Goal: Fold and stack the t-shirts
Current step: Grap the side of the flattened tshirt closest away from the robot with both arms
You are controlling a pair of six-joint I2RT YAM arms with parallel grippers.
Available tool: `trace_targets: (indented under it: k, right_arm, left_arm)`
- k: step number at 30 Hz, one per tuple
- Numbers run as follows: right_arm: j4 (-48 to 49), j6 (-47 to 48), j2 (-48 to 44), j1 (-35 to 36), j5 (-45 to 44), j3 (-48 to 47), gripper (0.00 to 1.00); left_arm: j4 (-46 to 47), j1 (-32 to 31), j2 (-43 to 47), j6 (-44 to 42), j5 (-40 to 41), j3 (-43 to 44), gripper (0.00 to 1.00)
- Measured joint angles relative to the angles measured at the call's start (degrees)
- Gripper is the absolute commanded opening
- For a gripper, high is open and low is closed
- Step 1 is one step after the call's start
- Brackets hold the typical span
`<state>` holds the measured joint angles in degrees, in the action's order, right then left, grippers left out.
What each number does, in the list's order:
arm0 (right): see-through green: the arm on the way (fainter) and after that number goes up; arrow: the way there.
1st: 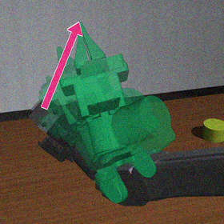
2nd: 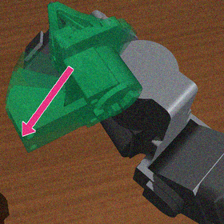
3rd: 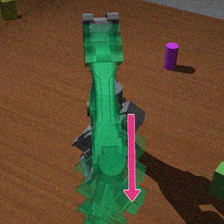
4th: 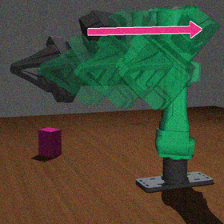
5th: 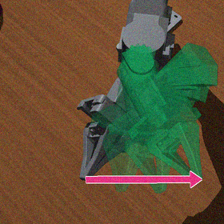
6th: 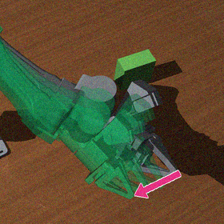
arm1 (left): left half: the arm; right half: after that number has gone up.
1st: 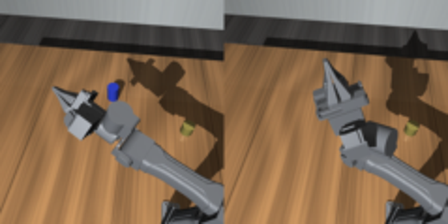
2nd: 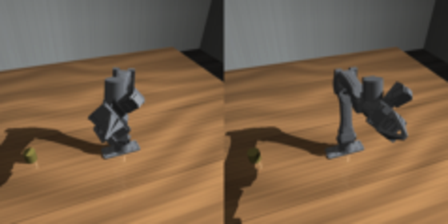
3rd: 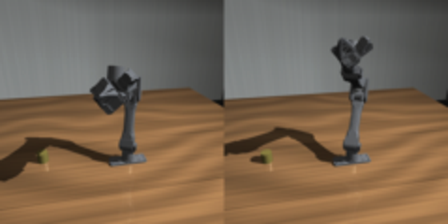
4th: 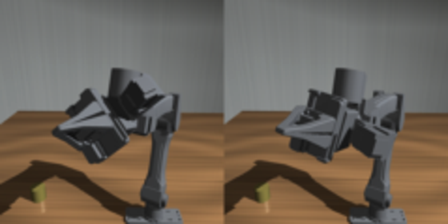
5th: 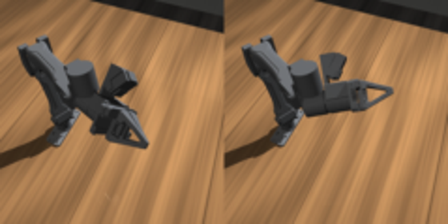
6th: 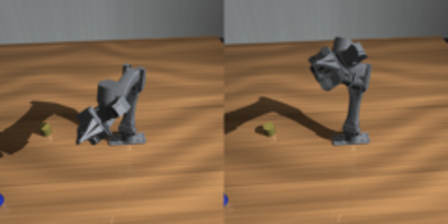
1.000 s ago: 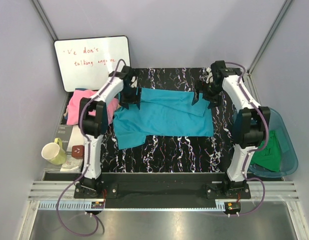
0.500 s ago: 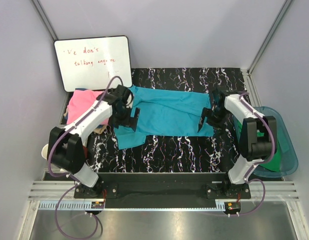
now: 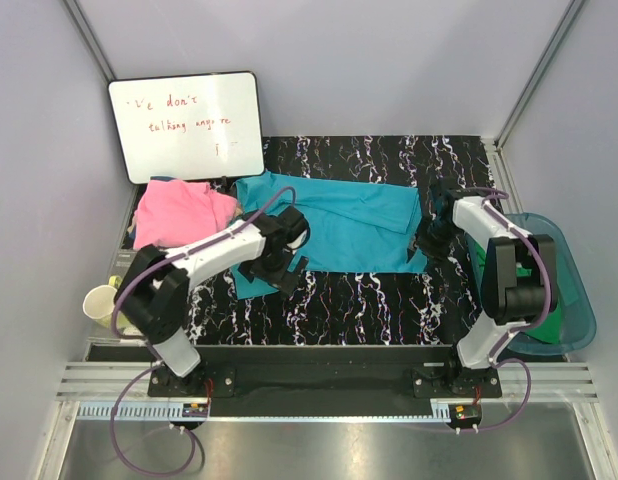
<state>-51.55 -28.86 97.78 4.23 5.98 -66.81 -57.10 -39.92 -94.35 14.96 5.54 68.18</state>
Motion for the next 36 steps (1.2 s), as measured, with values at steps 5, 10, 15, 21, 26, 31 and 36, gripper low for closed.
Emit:
trace_targets:
  k: [5,10,15,21,26,31,36]
  right_arm:
    - [4.35,-0.35,3.34,0.0,-0.37,0.0,0.39]
    - [7.39,-0.09,5.75,0.0,0.35,0.0,0.09]
    - [9.03,0.37,6.12,0.0,1.77,0.0,0.0]
    - [9.86,1.22,6.12,0.0,2.73,-0.02,0.0]
    - [9.84,2.12,6.12,0.0,2.82,-0.09,0.0]
    - [9.68,2.58,5.66,-0.02,3.5,-0.52,0.0]
    - [8.83,3.13,3.06,0.0,4.02,-1.36,0.0]
  left_arm:
    - [0.61,-1.84,-5.46,-0.02,2.21,0.0,0.98]
    - [1.49,-2.03,-9.51,-0.02,3.5,1.53,0.98]
    - [3.65,-2.16,-13.44,-0.09,4.15,4.68,0.84]
    - [4.63,-2.64,-15.72,0.11,4.2,5.84,0.11]
    - [5.03,-3.19,-16.44,-0.02,5.57,5.9,0.0]
    - [4.81,-3.19,-16.35,0.13,7.26,5.68,0.0]
    - [2.16,-3.02,-16.24,0.59,11.45,5.46,0.0]
